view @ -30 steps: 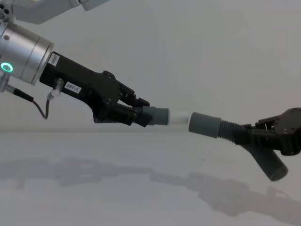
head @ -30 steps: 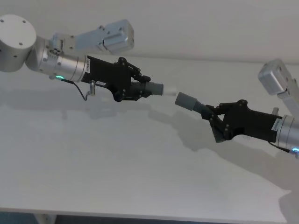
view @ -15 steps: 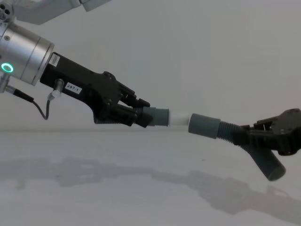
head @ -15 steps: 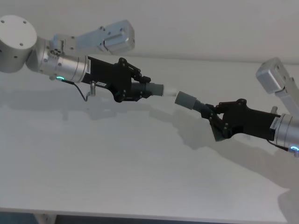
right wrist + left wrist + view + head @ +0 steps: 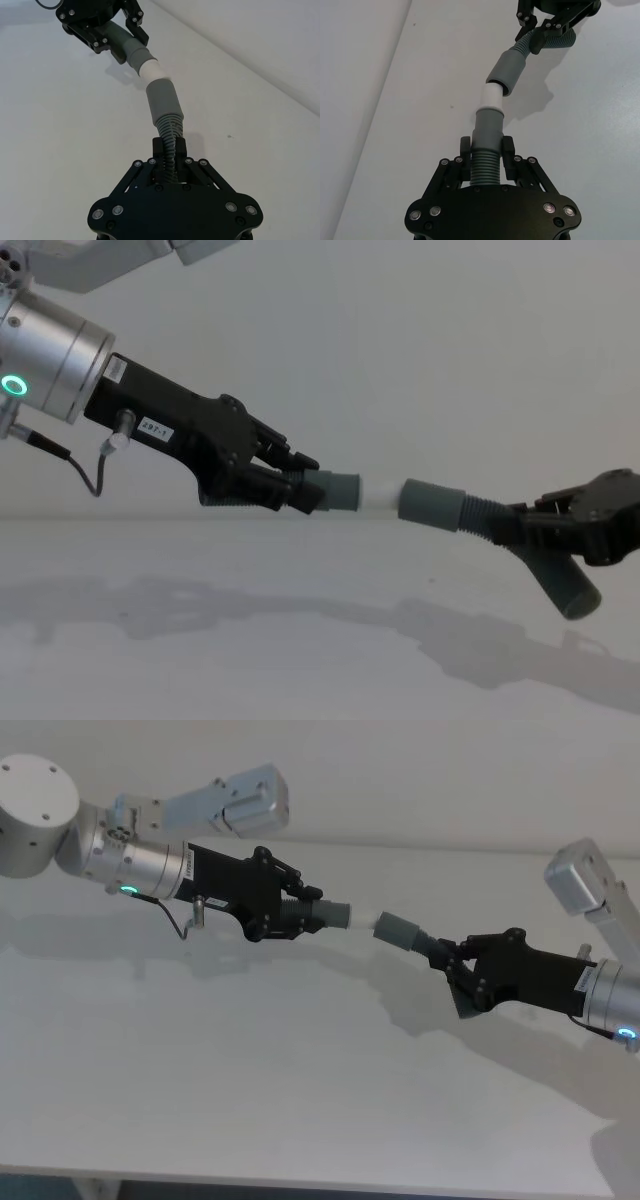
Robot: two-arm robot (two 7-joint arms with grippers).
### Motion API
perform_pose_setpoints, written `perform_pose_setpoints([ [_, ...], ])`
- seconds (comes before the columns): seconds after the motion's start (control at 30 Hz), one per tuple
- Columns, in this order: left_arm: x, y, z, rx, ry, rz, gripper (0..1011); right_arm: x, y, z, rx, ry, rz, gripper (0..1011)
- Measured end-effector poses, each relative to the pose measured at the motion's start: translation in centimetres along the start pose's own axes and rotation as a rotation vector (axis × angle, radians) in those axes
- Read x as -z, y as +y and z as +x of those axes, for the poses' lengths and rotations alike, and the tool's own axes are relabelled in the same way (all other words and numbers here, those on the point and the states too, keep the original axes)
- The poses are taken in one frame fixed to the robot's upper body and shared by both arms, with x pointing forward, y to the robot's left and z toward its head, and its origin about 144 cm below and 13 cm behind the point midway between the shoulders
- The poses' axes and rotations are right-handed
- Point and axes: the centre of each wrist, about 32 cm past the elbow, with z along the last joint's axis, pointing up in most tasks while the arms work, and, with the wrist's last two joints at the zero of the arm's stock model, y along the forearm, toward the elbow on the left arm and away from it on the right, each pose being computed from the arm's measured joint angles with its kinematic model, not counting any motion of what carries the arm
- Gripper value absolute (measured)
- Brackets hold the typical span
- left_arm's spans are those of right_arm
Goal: Use both hands to pick up one end of the pipe from the table, align the ends, and insert them.
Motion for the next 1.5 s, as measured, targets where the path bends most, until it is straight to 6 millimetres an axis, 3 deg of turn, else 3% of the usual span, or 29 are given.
perform_pose_setpoints([
  [1.5,-0.02,-0.90,0.30,0.026,0.005,-0.019,355,-0.52,0.26,0.51,-0.047,-0.004,0.029,133],
])
